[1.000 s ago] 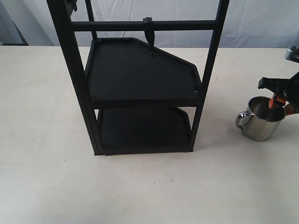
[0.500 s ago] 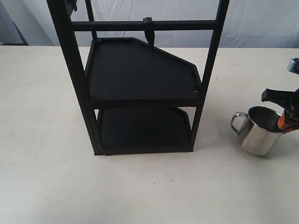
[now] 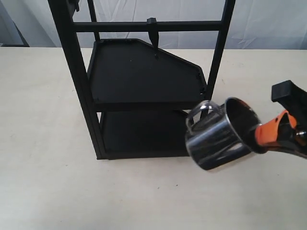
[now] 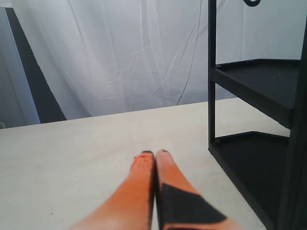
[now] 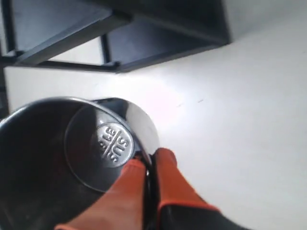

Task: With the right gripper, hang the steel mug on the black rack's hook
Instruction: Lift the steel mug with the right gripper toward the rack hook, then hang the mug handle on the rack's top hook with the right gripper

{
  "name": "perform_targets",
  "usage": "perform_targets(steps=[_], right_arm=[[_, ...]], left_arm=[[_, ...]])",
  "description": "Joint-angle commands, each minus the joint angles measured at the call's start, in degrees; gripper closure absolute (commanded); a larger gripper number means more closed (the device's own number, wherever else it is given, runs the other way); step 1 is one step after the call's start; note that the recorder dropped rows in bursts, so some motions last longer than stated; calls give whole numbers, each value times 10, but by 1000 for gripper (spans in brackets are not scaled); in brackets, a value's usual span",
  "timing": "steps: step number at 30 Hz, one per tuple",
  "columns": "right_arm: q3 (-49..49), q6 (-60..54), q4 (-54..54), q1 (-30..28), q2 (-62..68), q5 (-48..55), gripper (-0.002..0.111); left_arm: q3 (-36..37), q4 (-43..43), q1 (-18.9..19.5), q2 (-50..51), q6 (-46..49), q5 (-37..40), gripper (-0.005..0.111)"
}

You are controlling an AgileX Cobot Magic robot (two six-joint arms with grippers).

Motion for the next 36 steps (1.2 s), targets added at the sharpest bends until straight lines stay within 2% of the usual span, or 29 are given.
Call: perform_targets(steps=[1,6,21,29,36], right_arm=[[29,-4,159,61,-3,-37,109],[30,-5,236,100,14,-116,109],[30,-37,382,115,141,-117,109],[30,-40,341,115,149,-185,109],[32,-38,308,115,149,-204,109]], left_arm=[[0,0,-3,-3,-1,-3,105],[0,0,-3,-3,-1,-3,105],[0,0,-3,-3,-1,-3,105],[0,0,-3,-3,-1,-3,105],[0,0,-3,-3,-1,-3,105]])
